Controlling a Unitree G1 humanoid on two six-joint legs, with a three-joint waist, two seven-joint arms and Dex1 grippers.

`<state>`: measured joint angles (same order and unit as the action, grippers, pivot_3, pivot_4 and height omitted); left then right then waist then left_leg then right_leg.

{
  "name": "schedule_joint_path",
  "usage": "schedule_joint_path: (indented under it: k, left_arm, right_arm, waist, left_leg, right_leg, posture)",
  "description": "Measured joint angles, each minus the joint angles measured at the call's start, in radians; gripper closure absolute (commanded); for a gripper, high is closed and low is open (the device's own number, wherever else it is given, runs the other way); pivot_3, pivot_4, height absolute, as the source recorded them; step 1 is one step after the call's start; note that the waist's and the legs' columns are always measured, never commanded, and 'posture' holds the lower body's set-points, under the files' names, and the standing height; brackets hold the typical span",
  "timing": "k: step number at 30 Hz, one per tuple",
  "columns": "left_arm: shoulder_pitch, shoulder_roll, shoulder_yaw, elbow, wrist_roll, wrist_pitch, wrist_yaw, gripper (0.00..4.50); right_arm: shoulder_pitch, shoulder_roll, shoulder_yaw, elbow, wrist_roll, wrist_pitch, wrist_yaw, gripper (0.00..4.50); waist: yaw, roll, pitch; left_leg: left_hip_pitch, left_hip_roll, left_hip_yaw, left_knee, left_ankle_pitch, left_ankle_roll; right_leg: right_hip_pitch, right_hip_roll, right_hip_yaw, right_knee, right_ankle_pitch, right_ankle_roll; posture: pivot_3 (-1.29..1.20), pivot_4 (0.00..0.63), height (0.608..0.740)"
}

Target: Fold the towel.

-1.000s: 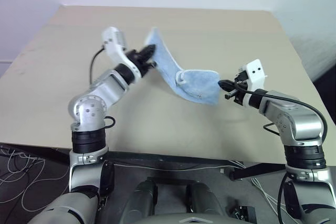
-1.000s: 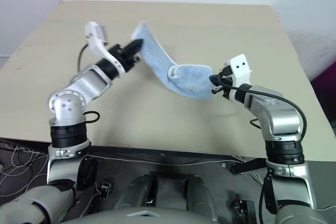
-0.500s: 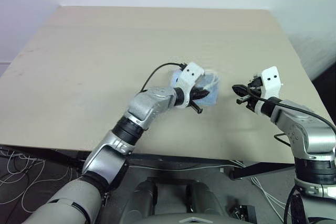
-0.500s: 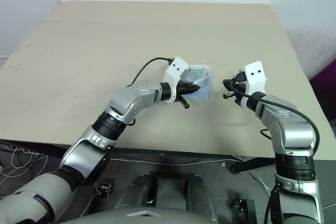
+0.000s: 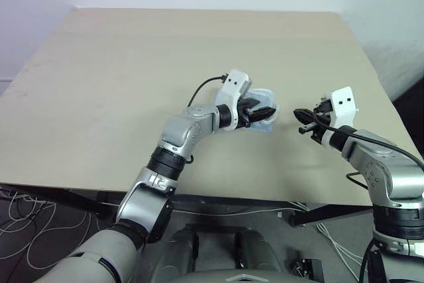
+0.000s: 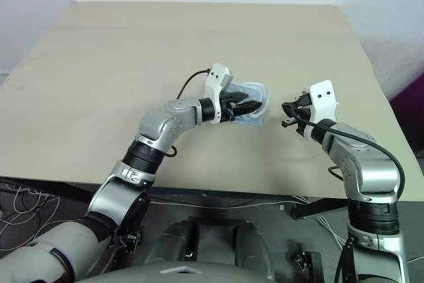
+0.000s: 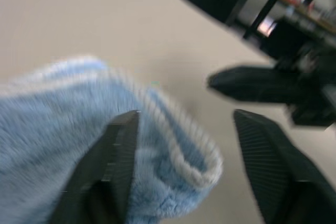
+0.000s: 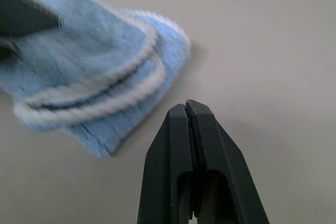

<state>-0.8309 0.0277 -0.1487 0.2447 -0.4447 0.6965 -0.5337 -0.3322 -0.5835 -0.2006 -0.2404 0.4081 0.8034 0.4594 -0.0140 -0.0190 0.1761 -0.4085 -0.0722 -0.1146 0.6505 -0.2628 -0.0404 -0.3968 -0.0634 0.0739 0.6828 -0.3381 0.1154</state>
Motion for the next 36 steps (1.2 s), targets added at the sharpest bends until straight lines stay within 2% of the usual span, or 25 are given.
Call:
schedule_joint_path:
  k: [1,2,5,8,12,17,21,26,32,36]
  left_arm:
    - [0.016,0.006,0.019,-0.031,-0.002,0.003,0.016,0.01]
    - [0.027,0.013,0.038,-0.051,-0.003,0.007,0.028,0.01]
    - [0.075,0.068,0.092,-0.119,0.013,-0.008,0.073,0.45]
    - [0.129,0.130,0.106,-0.144,0.081,-0.077,0.116,1.45]
    - [0.155,0.120,0.109,-0.111,0.112,-0.129,0.120,2.80]
    - [0.123,0.086,0.047,0.023,0.173,-0.223,0.072,4.46]
    - [0.065,0.060,-0.016,0.182,0.234,-0.308,0.014,4.46]
    - [0.036,0.045,-0.033,0.326,0.292,-0.365,0.014,4.46]
    - [0.032,0.048,-0.050,0.343,0.344,-0.397,0.011,4.46]
    - [0.079,0.032,0.013,0.293,0.299,-0.420,0.012,4.46]
  right_arm:
    - [-0.007,0.004,0.005,0.000,0.000,0.000,0.000,4.50]
    - [-0.011,0.009,0.008,0.000,0.001,-0.001,0.000,4.50]
    - [-0.024,0.042,0.031,-0.004,0.008,0.000,-0.003,4.50]
    - [-0.047,0.097,0.083,-0.008,0.002,-0.005,-0.015,4.50]
    - [-0.122,0.146,0.131,0.017,-0.010,-0.035,-0.023,4.50]
    - [-0.198,0.194,0.186,0.111,-0.045,-0.090,-0.018,4.50]
    - [-0.217,0.220,0.270,0.218,-0.099,-0.145,0.004,4.50]
    - [-0.217,0.230,0.291,0.328,-0.153,-0.202,0.004,4.50]
    - [-0.218,0.251,0.293,0.402,-0.198,-0.243,-0.009,4.50]
    - [-0.198,0.252,0.284,0.375,-0.196,-0.253,-0.009,4.50]
  waist:
    - [-0.001,0.000,0.000]
    - [-0.001,0.000,0.000]
    - [-0.003,0.000,0.000]
    - [-0.002,0.000,0.000]
    - [0.012,0.000,0.000]
    - [0.016,0.000,0.000]
    - [0.005,0.000,0.000]
    - [-0.006,0.000,0.000]
    - [-0.006,0.000,-0.001]
    - [-0.006,0.000,-0.001]
  left_leg:
    - [0.000,0.000,0.000,0.000,0.000,0.000]
    - [0.000,0.000,0.000,0.000,0.000,0.000]
    - [0.000,0.001,0.000,0.000,0.000,-0.001]
    - [0.000,0.001,0.000,0.000,0.001,-0.002]
    - [-0.001,-0.001,0.000,0.002,0.002,-0.003]
    - [-0.001,-0.001,0.000,0.002,0.002,-0.003]
    - [-0.001,-0.001,0.000,0.001,0.002,-0.003]
    - [-0.001,0.000,0.000,0.001,0.002,-0.002]
    - [0.001,0.000,0.000,0.001,0.001,-0.002]
    - [0.000,0.000,0.000,0.001,0.001,-0.002]
  right_leg:
    - [0.000,0.000,0.000,0.000,0.000,0.000]
    - [0.000,0.000,0.000,0.000,0.000,0.000]
    - [0.000,0.000,0.000,0.001,0.000,0.000]
    - [-0.001,0.000,0.000,0.001,0.000,0.000]
    - [0.000,-0.001,-0.001,0.000,0.000,0.000]
    - [0.000,0.000,-0.001,0.000,0.000,0.000]
    - [-0.001,0.000,-0.001,0.000,0.000,0.000]
    - [-0.002,0.000,-0.001,0.002,0.000,0.000]
    - [0.000,0.000,-0.001,0.003,0.000,0.000]
    - [-0.001,0.000,-0.001,0.003,0.000,0.000]
  posture:
    - [0.00,0.150,0.740]
    - [0.00,0.150,0.740]
    - [0.00,0.150,0.740]
    - [0.00,0.150,0.740]
    - [0.00,0.150,0.740]
    - [0.00,0.150,0.740]
    - [0.00,0.150,0.740]
    - [0.00,0.150,0.740]
    - [0.00,0.150,0.740]
    - [0.00,0.150,0.740]
